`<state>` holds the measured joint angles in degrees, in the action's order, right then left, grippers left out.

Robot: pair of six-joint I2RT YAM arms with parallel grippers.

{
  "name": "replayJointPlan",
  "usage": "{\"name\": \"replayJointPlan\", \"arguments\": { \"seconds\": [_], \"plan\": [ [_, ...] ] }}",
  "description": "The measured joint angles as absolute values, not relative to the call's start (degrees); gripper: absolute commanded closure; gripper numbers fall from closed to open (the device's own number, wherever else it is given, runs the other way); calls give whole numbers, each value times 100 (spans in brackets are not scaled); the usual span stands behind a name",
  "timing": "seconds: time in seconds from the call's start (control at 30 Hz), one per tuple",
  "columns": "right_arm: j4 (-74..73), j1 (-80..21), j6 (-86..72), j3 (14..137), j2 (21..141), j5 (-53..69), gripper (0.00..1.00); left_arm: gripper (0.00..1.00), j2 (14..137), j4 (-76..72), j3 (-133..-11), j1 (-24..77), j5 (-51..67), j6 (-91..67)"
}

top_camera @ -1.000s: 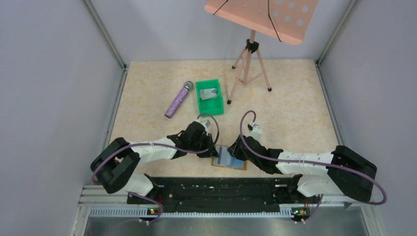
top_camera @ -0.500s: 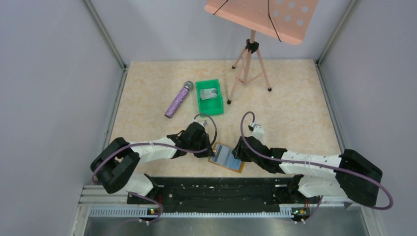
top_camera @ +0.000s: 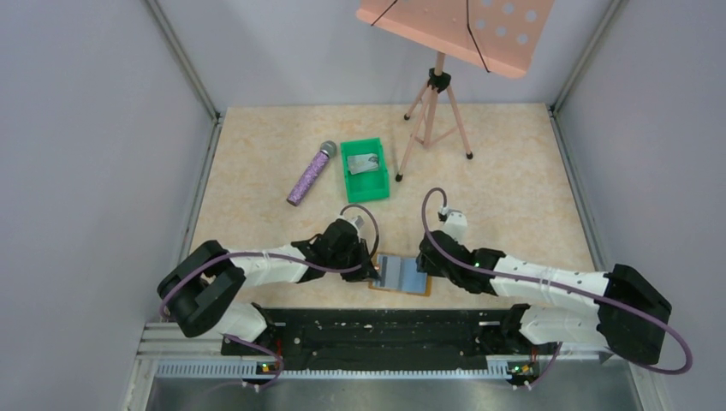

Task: Take the credit cards out of the card holder
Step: Remove the credit card from the card holder.

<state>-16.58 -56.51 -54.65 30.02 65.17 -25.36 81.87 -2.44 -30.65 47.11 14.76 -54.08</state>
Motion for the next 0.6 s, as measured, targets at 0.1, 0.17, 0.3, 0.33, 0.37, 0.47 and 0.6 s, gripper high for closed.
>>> {"name": "replayJointPlan", "arguments": {
  "seconds": [0.1, 0.17, 0.3, 0.33, 0.37, 0.47, 0.6],
  "plan": [
    [-1844, -5636, -5417, 3127, 6449, -2534, 57, 80, 8187, -349, -3028, 4764, 1542, -5494],
    [-1922, -5634, -5404, 3229, 6372, -2491, 57, 80, 8187, -423, -3017, 4797, 1581, -5557],
    [-1922, -5647, -5417, 3395, 6215, -2285, 49, 80, 8187, -613, -3004, 4818, 1673, -5649],
    [-1894, -5662, -5422, 3422, 6198, -2257, 47, 80, 8187, -663, -2995, 4818, 1691, -5677],
    [-1852, -5680, -5428, 3444, 6193, -2233, 45, 79, 8187, -711, -2985, 4821, 1697, -5697],
    [-1765, -5784, -5465, 3505, 6257, -2193, 42, 77, 8154, -729, -2967, 4821, 1680, -5723],
    [-1675, -6020, -5544, 3621, 6700, -2174, 34, 71, 7852, -552, -2967, 4821, 1483, -5708]
  ]
}}
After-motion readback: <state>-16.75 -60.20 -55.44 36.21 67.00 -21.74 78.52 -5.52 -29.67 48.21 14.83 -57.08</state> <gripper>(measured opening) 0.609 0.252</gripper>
